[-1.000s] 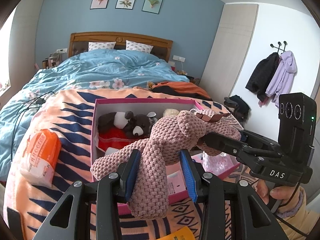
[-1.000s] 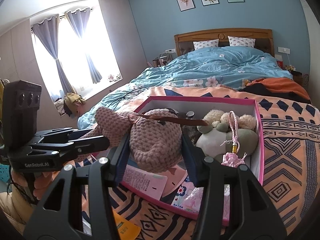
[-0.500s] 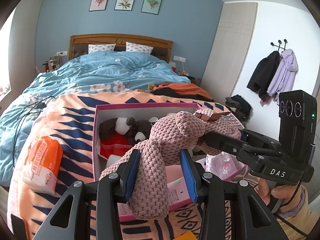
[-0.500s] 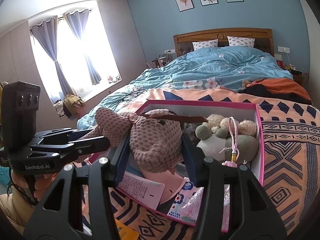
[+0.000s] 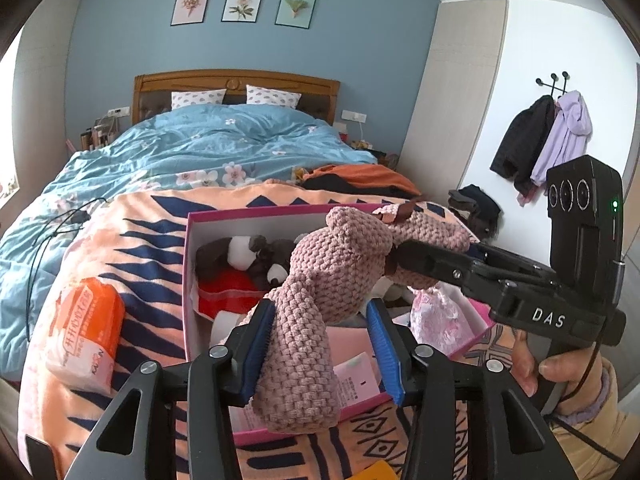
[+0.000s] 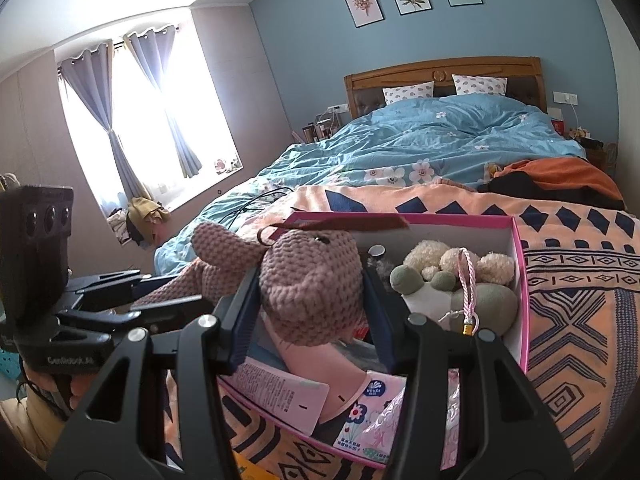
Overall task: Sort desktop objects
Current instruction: 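Lower the bunny into the box with both grippers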
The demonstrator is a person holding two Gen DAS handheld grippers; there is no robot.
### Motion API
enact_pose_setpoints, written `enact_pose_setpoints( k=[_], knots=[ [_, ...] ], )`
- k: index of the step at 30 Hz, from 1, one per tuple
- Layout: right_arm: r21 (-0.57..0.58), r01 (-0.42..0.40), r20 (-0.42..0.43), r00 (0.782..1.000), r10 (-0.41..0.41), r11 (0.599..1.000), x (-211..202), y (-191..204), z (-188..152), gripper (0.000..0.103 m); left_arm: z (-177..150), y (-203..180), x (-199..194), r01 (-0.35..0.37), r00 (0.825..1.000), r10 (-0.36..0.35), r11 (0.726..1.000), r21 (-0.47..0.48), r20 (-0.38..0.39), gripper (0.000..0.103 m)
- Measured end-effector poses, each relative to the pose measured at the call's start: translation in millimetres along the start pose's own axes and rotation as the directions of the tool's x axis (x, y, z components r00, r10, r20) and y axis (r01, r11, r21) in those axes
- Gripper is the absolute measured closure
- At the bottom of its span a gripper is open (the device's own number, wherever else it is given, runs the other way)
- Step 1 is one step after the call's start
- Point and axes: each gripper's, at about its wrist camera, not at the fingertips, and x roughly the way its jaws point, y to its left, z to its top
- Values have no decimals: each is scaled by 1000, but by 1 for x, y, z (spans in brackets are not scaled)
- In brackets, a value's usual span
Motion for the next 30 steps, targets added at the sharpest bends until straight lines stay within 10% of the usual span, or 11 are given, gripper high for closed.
enact_pose_setpoints(
  k=[30],
  knots=[
    [-8, 32, 3, 999, -32, 999, 6, -5, 12, 51, 17, 14, 16, -46, 999, 45, 998, -37, -23, 72]
  ],
)
